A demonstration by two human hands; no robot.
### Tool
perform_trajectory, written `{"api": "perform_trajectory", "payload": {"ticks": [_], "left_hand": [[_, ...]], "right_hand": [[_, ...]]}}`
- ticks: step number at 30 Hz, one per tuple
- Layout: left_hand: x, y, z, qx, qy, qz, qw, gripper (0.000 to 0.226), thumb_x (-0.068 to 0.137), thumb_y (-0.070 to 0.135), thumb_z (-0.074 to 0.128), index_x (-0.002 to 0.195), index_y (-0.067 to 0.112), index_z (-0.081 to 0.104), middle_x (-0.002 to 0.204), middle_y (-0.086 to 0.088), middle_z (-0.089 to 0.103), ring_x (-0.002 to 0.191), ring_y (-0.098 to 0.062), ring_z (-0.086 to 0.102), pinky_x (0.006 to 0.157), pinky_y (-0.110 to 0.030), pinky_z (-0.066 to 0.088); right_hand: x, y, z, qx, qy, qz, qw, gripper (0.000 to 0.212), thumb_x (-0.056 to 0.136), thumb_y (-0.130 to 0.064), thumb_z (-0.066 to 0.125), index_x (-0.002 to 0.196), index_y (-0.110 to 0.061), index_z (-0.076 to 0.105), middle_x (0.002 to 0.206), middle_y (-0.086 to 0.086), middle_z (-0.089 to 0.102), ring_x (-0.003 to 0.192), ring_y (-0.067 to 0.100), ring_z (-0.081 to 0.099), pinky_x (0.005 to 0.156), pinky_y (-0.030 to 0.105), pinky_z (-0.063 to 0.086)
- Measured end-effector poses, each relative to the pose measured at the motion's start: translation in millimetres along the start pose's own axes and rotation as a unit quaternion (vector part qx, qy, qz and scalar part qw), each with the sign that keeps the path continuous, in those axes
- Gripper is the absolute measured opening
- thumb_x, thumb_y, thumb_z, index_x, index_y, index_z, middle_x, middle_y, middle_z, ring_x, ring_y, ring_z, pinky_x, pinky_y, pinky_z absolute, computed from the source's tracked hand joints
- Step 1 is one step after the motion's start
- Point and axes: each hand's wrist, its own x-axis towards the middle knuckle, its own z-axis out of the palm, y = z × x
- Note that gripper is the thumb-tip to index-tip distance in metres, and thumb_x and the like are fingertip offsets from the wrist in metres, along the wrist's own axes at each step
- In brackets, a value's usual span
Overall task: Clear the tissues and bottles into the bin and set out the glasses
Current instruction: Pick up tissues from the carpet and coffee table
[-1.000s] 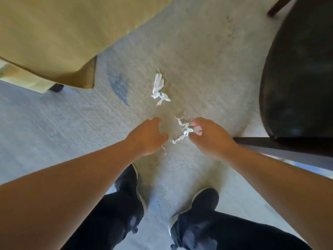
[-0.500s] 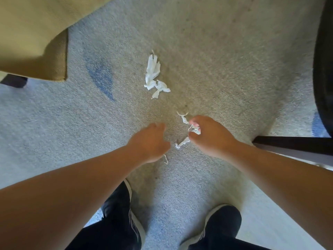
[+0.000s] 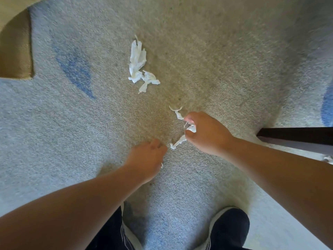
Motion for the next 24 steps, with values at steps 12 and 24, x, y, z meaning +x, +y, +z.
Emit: {"api": "perform_trajectory", "payload": {"ticks": [12,24], "left_hand": [[17.6,-13.1,-2.8,-0.029,0.029,0.035,0.999,0.009,0.093,0.020,0.051,0.101,0.018,0.047,0.096,0.004,0.051,0.072,-0.008,0.046,0.059,-0.021,0.039],[41.8,-32.0,-46.9,-0.139,0.119,-0.036,0.982,0.008,0.094,0.013,0.043,0.089,0.018,0.046,0.074,0.001,0.054,0.064,-0.020,0.052,0.052,-0.032,0.037]], "right_hand": [[4.7,17.2,4.0,-0.041,0.051,-0.013,0.998,0.043,0.087,-0.025,0.064,0.126,-0.024,0.047,0.123,-0.002,0.047,0.110,0.017,0.047,0.087,0.029,0.046],[18.7,13.8,28.5,-0.084,0.047,-0.048,0.994,0.082,0.076,-0.029,0.078,0.140,-0.036,0.027,0.130,0.003,0.034,0.117,0.018,0.039,0.081,0.029,0.052]]}}
